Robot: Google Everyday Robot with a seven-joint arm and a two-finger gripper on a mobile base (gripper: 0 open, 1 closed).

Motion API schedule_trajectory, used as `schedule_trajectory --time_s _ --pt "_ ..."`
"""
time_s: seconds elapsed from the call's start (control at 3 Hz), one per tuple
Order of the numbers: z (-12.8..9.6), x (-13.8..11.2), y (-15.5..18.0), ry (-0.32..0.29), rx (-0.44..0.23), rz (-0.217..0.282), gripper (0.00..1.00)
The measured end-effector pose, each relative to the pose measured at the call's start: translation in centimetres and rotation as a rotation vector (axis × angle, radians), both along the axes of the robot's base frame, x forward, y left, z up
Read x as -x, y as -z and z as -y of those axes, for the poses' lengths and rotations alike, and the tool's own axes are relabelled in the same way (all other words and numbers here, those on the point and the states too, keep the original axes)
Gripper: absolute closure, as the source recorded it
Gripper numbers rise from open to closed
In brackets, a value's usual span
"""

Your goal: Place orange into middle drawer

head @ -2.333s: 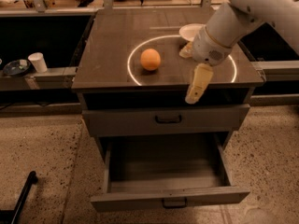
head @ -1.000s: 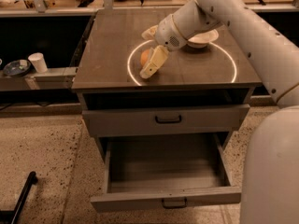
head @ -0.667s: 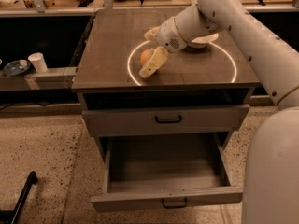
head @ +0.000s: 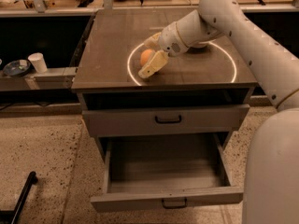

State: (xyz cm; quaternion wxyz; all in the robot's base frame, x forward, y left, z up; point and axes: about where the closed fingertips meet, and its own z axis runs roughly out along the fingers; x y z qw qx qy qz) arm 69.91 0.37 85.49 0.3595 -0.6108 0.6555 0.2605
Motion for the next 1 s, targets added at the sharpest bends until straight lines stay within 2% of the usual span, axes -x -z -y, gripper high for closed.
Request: schedule_trajectory --time_s 0.33,0.67,1.0 --pt "0.4 0.2 0.5 -0.009 -0.015 0.005 0.41" --pt "0.4 0.6 0.7 -0.048 -0.040 0.013 0.65" --pt "-0.4 3.9 -0.5 -0.179 -0.076 0.045 0.88"
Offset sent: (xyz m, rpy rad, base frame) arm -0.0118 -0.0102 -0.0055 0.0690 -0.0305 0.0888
